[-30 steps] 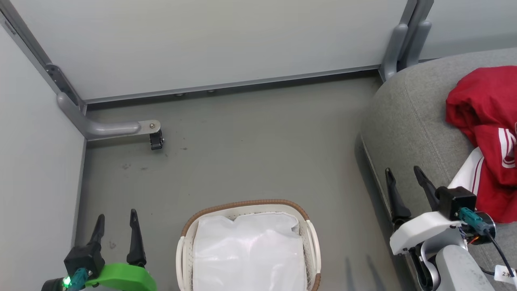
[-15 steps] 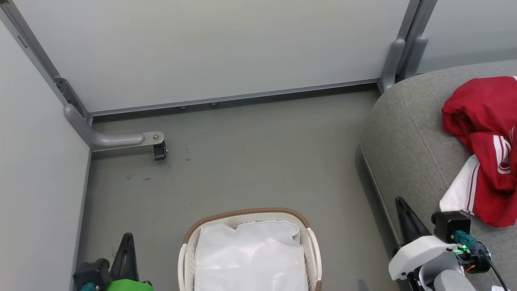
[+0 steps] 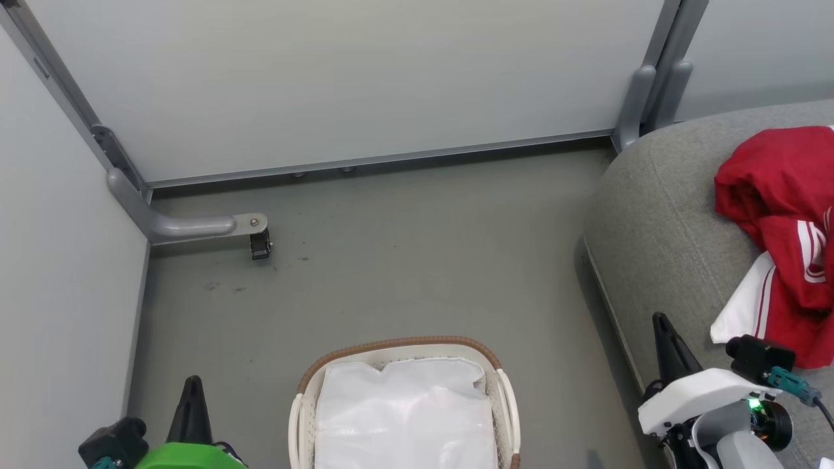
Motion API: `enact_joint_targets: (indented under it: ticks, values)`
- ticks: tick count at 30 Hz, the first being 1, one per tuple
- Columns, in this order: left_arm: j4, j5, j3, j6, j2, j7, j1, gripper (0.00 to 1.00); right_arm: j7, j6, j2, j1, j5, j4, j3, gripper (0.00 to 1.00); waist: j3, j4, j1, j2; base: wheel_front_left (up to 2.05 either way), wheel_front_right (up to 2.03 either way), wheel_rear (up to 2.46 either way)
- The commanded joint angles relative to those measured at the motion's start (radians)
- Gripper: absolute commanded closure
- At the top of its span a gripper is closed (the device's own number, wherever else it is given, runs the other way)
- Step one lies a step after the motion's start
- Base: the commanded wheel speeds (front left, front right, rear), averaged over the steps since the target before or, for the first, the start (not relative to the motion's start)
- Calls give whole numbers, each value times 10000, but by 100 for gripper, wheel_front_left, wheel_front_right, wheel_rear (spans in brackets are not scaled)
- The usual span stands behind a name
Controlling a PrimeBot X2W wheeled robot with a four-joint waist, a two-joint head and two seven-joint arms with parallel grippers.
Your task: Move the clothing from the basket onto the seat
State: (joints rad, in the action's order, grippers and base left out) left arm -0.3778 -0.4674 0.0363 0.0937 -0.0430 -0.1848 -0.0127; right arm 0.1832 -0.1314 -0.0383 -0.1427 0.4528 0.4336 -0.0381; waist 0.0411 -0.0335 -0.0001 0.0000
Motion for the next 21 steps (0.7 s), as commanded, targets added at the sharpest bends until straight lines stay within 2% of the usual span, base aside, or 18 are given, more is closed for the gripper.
enact_joint_targets:
  ticks: [1, 21]
  values:
    - [210, -444, 74, 48, -38, 75, 296, 100, -89, 2, -56, -49, 433, -235, -54, 100, -5, 5, 1, 0, 0, 0, 0]
    - [533, -3399, 256, 136, -54, 848, 570, 100, -859, 4, -82, 65, 3428, -708, -238, 100, -73, 65, 1, 0, 0, 0, 0]
